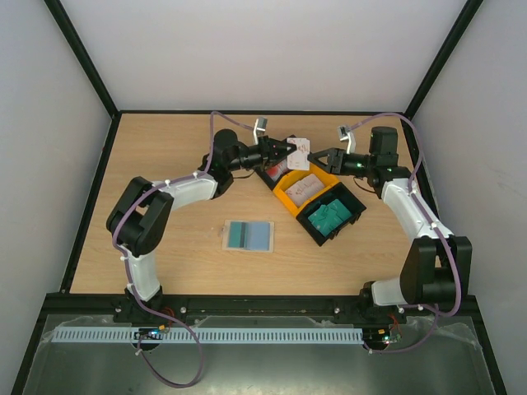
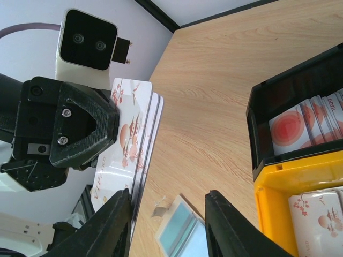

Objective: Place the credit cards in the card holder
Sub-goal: Pick up the credit card from the storage box.

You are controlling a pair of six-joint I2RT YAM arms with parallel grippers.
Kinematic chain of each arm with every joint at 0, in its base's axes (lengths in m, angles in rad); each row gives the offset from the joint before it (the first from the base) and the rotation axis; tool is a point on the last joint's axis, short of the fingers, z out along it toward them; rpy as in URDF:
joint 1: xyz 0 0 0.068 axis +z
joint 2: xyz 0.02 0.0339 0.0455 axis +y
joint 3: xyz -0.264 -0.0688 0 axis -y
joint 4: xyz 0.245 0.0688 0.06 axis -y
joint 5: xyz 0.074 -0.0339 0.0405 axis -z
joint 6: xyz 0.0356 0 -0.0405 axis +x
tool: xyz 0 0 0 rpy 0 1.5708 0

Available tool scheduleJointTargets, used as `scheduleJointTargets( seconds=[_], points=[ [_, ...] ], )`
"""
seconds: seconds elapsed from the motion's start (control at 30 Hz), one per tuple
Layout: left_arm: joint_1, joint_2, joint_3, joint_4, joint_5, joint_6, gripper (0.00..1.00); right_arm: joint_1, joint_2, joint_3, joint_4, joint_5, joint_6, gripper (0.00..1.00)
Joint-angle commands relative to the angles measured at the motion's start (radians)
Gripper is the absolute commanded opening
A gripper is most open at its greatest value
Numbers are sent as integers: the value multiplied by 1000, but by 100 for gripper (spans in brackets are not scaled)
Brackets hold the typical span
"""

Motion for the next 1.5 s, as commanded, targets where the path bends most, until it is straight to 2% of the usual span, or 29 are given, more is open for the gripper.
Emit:
scheduleJointTargets(
  seconds=[0.0, 0.23, 0.47, 0.57, 0.67, 0.8, 0.87, 0.97, 1.0, 1.2, 1.47],
  points=[
    [-7, -44, -10, 56, 26, 9, 3, 0, -5, -6, 32, 9, 4, 33],
    [-8, -53, -13, 178, 60, -81, 3, 2, 8, -6, 33, -1, 12, 26],
    [-24, -55, 3, 174, 65, -70, 3, 46, 20, 21, -20, -24, -33, 34],
    [-28, -55, 6, 169, 67, -64, 3, 59, 27, 21, 3, -54, -1, 34],
    [-28, -55, 10, 146, 61, -55, 3, 65, 18, 1, 112, -91, 118, 34],
    [-29, -54, 13, 92, 40, -42, 3, 72, -10, -49, 334, -86, 378, 33],
    [-28, -47, 16, 74, 34, -45, 3, 74, -29, -75, 435, -75, 488, 27],
    [-26, -34, 18, 71, 31, -68, 3, 75, -48, -111, 556, -33, 632, 4],
    [-24, -31, 17, 70, 30, -76, 3, 75, -50, -118, 578, -22, 664, 2],
    [-1, -35, -7, 55, 21, -96, 12, 73, -63, -122, 656, 51, 814, 2],
    [20, -55, -37, 54, 15, -106, 12, 70, -61, -117, 663, 99, 892, 2]
  ],
)
